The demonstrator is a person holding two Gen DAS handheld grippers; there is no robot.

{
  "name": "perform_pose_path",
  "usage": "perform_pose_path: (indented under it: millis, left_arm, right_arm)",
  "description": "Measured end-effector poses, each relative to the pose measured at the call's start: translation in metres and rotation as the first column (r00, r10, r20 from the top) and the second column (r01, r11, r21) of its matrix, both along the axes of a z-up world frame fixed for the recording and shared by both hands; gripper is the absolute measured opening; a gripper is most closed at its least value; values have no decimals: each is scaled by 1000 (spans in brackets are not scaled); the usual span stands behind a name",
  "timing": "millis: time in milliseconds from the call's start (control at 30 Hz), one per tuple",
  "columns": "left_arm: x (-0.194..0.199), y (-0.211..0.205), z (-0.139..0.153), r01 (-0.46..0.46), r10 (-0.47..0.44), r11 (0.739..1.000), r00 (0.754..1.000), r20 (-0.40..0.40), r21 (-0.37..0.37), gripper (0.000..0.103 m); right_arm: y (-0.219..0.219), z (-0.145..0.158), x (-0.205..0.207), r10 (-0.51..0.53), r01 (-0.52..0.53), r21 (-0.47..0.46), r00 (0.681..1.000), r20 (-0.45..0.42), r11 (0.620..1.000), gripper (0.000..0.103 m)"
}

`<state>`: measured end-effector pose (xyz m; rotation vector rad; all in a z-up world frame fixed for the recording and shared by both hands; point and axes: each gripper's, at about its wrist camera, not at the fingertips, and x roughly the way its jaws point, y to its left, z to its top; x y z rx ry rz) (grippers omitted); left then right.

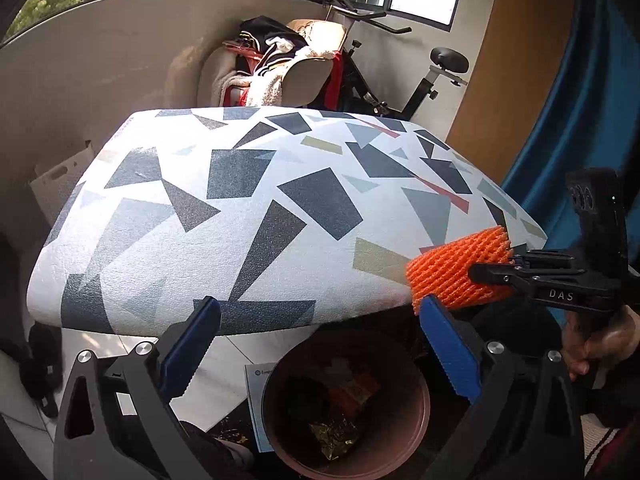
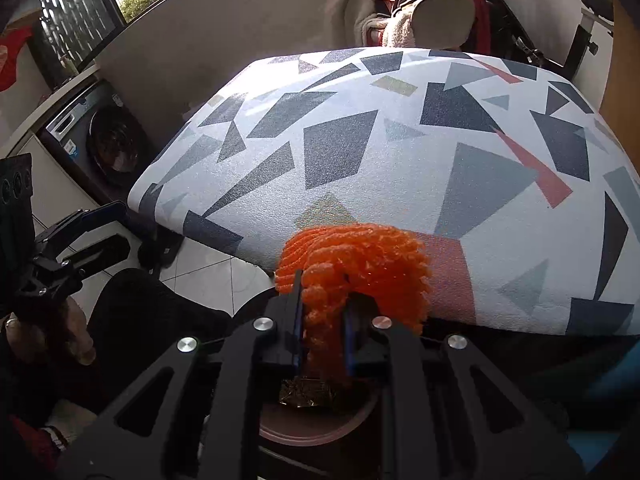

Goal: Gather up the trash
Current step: 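Lower the orange foam net into the brown bin and open the right gripper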

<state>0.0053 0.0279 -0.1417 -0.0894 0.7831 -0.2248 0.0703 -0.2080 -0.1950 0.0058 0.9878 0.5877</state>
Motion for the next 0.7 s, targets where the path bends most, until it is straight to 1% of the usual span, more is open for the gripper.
perform_pose_path:
  millis: [133, 267, 600, 700]
  left_arm:
    - [0, 9, 3, -41, 41, 999, 999, 0, 2, 97]
    - [-2, 12, 3, -50, 50, 999, 999, 5, 5, 97]
    - [-1, 13, -1, -53, 53, 999, 999, -11, 2, 97]
    - [-1, 14, -3, -55, 55, 998, 998, -18, -2, 97]
  right_arm:
    - [16, -13, -7, 63, -65, -41, 997, -54, 997, 19]
    - [29, -29, -12, 106, -114, -69, 988, -114, 991, 19]
    - [49, -64, -26, 154, -181, -97, 959, -239, 979, 19]
    - [55, -75, -29, 162, -200, -122, 950, -266, 972, 19]
